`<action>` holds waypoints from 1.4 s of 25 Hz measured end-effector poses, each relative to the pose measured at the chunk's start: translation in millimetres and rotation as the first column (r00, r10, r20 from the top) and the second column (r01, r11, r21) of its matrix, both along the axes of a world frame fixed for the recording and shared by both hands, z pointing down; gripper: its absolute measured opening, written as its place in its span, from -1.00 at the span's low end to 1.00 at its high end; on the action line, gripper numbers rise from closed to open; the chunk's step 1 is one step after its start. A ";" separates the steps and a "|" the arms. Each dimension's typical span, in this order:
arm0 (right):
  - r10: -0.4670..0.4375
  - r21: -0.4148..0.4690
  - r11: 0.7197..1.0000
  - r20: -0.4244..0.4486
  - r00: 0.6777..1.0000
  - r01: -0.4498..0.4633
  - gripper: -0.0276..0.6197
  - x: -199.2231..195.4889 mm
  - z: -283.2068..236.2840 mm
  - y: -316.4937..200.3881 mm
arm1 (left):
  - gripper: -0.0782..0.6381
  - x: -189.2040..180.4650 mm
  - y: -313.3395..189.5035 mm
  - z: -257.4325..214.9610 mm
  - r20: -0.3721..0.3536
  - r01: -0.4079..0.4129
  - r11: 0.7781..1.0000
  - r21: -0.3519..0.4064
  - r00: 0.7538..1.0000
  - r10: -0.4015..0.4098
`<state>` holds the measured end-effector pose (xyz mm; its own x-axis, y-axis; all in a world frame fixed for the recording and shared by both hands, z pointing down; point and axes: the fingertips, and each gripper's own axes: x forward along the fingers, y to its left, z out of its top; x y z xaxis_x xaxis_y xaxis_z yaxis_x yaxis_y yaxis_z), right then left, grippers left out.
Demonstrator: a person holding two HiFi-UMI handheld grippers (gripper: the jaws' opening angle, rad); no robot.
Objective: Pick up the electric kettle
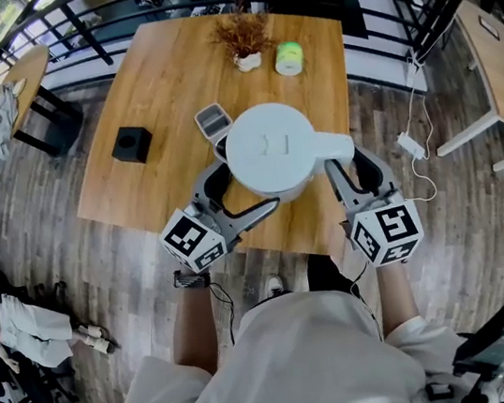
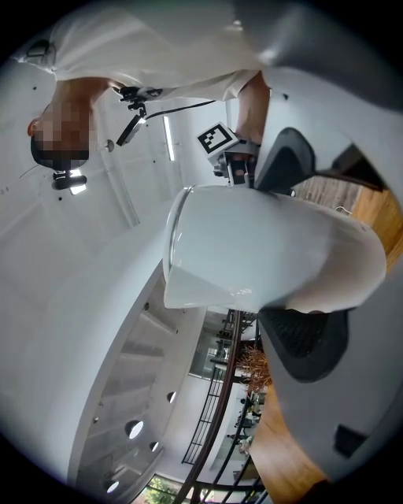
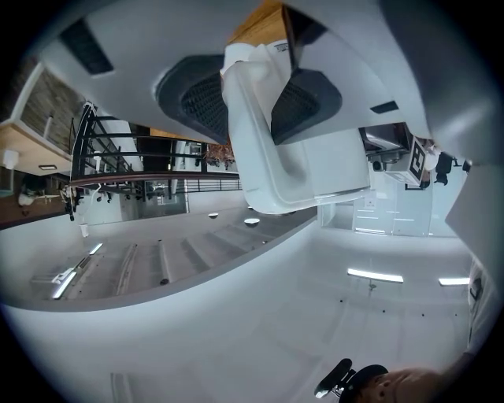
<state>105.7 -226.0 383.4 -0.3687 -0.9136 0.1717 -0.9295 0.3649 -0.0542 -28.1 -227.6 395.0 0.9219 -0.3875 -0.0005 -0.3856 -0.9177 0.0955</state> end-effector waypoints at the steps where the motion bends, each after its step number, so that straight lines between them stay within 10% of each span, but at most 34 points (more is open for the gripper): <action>1: 0.002 0.006 1.000 0.001 1.000 -0.002 -0.39 -1.1 -2.3 3.6 | 0.50 -1.2 3.3 -2.3 -0.003 -0.001 1.000 0.005 1.000 0.001; 35: 0.039 0.092 0.995 0.019 0.999 -0.040 -0.40 -26.0 -40.3 78.6 | 0.50 -28.7 72.2 -41.5 -0.057 -0.018 0.999 0.049 0.998 0.021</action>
<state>79.7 -147.4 343.0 -0.3340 -0.9392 0.0800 -0.9425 0.3320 -0.0377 -56.7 -155.4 353.5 0.9273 -0.3674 -0.0720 -0.3626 -0.9292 0.0717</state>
